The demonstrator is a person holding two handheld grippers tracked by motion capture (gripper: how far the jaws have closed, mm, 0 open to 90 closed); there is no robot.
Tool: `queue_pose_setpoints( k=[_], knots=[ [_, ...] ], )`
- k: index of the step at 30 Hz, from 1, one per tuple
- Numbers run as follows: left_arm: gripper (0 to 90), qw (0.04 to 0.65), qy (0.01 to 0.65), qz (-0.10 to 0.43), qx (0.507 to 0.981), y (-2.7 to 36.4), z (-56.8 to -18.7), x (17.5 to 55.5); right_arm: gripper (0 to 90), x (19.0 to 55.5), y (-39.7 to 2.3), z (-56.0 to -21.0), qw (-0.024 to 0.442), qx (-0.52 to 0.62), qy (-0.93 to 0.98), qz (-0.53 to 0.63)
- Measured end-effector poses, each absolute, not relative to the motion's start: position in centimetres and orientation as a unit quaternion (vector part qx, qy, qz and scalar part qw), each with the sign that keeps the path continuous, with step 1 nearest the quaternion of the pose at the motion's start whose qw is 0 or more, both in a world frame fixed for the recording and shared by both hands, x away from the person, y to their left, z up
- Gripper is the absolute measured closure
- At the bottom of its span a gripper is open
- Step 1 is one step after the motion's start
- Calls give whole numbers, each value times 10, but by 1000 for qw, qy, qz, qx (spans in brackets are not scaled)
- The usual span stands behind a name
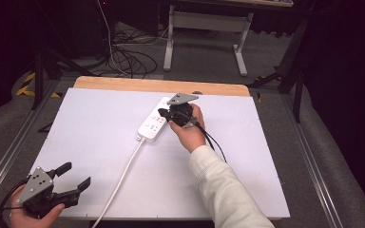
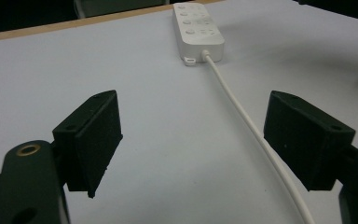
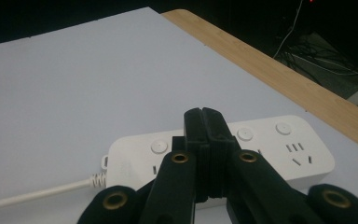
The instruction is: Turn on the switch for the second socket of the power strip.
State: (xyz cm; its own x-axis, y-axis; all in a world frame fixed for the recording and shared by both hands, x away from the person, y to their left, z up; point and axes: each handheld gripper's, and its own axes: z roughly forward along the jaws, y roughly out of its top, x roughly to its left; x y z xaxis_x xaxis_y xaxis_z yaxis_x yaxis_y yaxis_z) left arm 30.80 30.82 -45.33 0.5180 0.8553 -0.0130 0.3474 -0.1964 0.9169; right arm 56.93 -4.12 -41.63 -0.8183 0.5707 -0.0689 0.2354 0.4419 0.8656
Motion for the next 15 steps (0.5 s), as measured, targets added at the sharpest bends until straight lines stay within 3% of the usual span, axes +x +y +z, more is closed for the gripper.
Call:
queue_pose_setpoints(
  k=[15],
  knots=[
    [195, 482, 415, 260, 726, 310, -455, 307, 900, 590, -18, -443, 175, 245, 835, 460]
  ],
)
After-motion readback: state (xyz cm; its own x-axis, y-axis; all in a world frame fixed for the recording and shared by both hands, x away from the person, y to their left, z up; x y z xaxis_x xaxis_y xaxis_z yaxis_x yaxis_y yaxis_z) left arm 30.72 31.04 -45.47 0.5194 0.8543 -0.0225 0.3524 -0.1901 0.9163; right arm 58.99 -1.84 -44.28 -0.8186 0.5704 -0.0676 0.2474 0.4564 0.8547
